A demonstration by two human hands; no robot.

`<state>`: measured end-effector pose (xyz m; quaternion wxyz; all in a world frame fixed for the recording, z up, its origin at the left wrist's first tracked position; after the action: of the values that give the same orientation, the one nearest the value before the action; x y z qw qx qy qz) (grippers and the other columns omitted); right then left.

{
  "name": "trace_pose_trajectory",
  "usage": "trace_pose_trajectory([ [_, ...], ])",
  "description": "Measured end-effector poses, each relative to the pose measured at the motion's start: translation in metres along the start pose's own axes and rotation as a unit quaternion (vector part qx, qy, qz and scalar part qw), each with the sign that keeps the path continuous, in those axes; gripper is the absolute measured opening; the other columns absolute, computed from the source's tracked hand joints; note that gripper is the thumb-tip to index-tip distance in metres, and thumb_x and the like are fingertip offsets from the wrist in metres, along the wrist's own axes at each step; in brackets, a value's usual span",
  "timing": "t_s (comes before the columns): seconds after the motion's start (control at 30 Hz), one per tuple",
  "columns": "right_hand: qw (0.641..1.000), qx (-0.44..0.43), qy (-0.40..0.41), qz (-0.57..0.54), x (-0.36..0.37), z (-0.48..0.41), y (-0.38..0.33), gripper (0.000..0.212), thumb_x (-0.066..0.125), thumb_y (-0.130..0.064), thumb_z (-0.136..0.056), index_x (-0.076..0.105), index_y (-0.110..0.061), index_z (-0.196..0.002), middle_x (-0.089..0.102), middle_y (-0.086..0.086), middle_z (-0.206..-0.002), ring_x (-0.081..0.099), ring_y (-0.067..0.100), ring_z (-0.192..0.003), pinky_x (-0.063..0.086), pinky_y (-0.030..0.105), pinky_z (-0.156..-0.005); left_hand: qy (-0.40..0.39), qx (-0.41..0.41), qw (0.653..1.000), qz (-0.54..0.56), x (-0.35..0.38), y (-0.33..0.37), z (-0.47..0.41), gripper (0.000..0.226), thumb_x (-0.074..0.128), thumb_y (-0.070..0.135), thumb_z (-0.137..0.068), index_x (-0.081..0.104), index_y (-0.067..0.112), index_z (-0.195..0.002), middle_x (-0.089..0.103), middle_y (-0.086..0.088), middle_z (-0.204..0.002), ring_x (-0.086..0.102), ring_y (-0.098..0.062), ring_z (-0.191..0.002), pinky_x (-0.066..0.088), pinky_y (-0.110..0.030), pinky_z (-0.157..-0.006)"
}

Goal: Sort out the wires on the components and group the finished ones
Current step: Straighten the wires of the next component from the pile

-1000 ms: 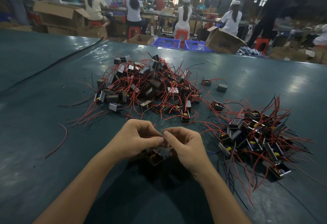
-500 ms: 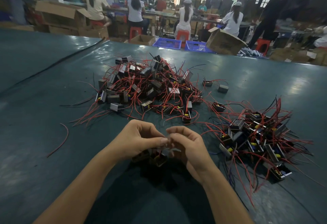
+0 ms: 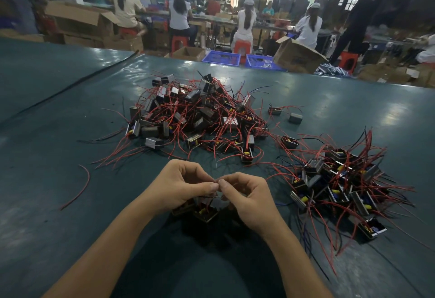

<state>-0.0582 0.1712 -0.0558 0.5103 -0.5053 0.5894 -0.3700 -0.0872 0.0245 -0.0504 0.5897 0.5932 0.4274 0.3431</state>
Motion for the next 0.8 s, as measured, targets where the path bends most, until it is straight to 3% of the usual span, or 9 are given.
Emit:
trace_pose_trajectory([
  [0.1,0.999,0.003,0.008,0.033,0.0023,-0.0001,0.0031,0.009,0.065,-0.012,-0.092,0.072,-0.018,-0.09,0.072,-0.002,-0.081,0.066,0.011,-0.075,0.055,0.025,-0.07,0.0,0.008,1.0,-0.009,-0.0003,-0.0004,-0.0007,0.004,0.078,0.004,-0.074,0.074,0.006,-0.075,0.074,-0.009,-0.071,0.072,-0.015,-0.067,0.055,-0.019,-0.063],
  [0.2,0.999,-0.008,0.01,0.034,0.0044,-0.0011,0.0031,0.015,0.065,-0.012,-0.093,0.068,-0.026,-0.087,0.07,-0.006,-0.079,0.063,0.004,-0.071,0.053,0.024,-0.068,0.004,0.012,1.0,-0.001,-0.0008,0.0011,-0.0002,0.005,0.079,0.012,-0.068,0.075,0.011,-0.071,0.074,-0.01,-0.07,0.072,-0.015,-0.065,0.054,-0.019,-0.062],
  [0.53,0.995,-0.071,0.039,0.052,0.0007,-0.0004,-0.0042,0.008,0.067,-0.013,-0.091,0.068,-0.021,-0.093,0.066,-0.008,-0.077,0.06,0.006,-0.064,0.049,0.02,-0.058,0.001,0.02,1.0,0.005,-0.0031,0.0042,-0.0012,0.007,0.08,0.021,-0.067,0.077,0.016,-0.072,0.074,-0.009,-0.072,0.071,-0.015,-0.067,0.054,-0.019,-0.063],
  [0.8,0.997,-0.049,-0.007,0.06,0.0084,0.0017,-0.0057,0.008,0.062,-0.012,-0.094,0.066,-0.017,-0.088,0.061,-0.009,-0.07,0.054,0.003,-0.061,0.044,0.018,-0.055,0.004,0.017,1.0,0.002,-0.0069,0.0031,-0.0007,0.011,0.08,0.022,-0.067,0.077,0.014,-0.074,0.074,-0.013,-0.077,0.071,-0.019,-0.072,0.056,-0.022,-0.068],
])
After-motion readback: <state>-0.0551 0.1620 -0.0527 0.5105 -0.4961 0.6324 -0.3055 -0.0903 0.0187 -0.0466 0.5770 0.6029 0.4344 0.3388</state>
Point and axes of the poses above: each hand's wrist, its own z-axis away from the middle knuckle, its own x-axis out of the palm, y = z × x, the point moved 7 cm from there along -z, towards the middle knuckle
